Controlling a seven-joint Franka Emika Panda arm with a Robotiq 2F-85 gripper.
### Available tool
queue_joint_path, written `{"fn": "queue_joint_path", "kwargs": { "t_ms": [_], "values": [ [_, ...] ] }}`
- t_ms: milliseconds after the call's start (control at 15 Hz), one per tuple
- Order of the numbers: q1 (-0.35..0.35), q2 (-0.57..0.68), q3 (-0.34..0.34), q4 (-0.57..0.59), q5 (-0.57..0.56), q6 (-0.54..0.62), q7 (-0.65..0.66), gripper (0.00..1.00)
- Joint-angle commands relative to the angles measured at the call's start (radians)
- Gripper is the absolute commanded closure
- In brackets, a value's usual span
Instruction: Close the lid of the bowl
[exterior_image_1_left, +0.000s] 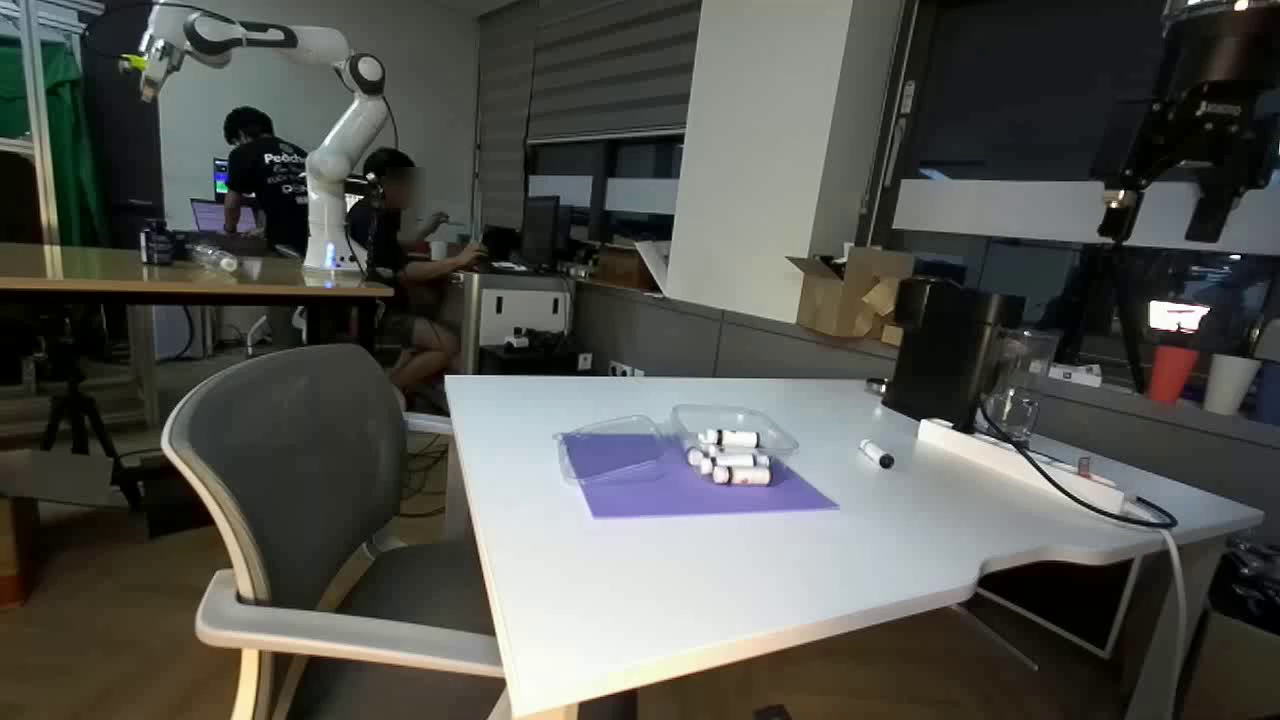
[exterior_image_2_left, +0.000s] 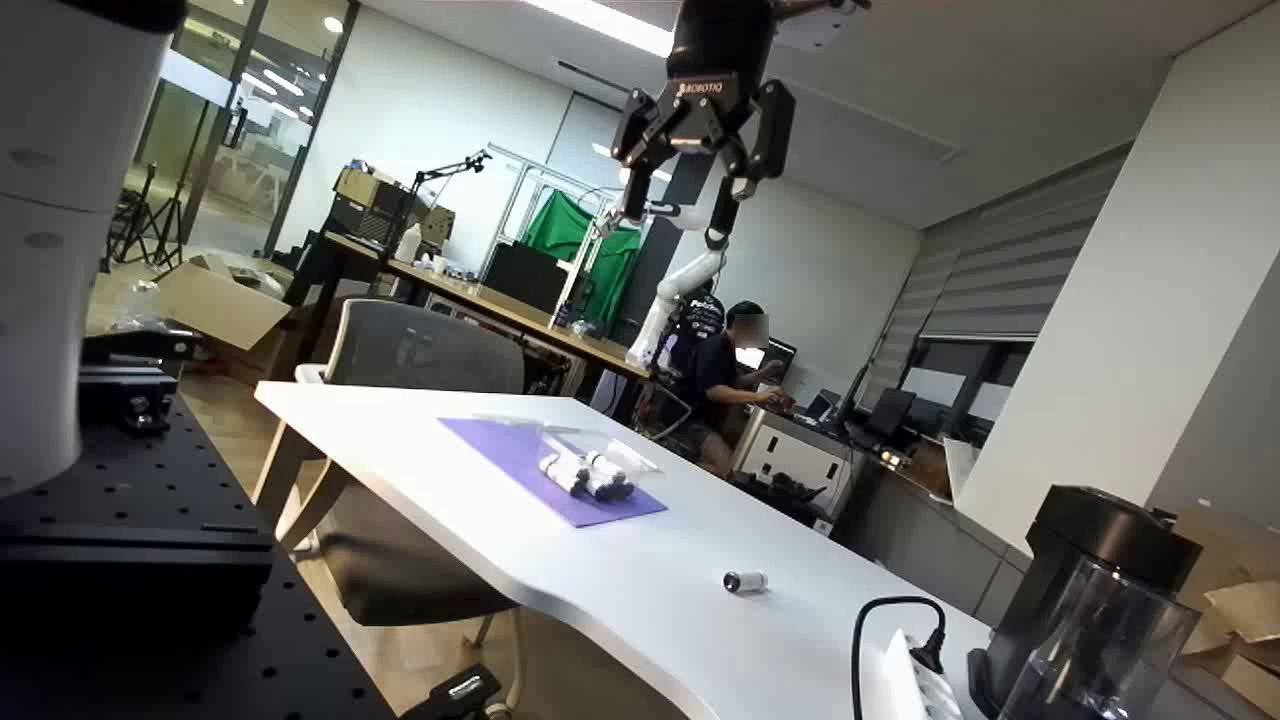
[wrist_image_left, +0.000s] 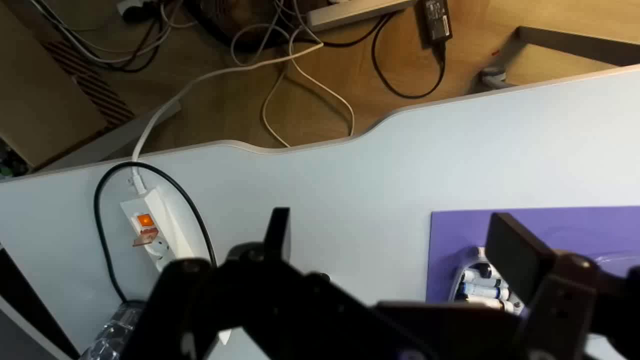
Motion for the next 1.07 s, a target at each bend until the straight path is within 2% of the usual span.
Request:
{"fn": "queue_joint_path", "kwargs": {
  "t_ms": [0,533,600,733,1000],
  "values": [
    [0.000,0.000,0.000,0.002,0.001,-0.003,0.000,0.00],
    [0.000,0.000,0.000,0.002,0.001,-0.003,0.000,0.00],
    [0.021,0.007,0.013,-0.016,-0.042,0.026,-0.059,0.00],
    [0.046,0.038,0.048,-0.049,-0.086,0.081,-0.078,0.00],
    [0.107,0.188,0.161,-0.068,-0.169,0.242,-0.045,0.00]
  ]
}}
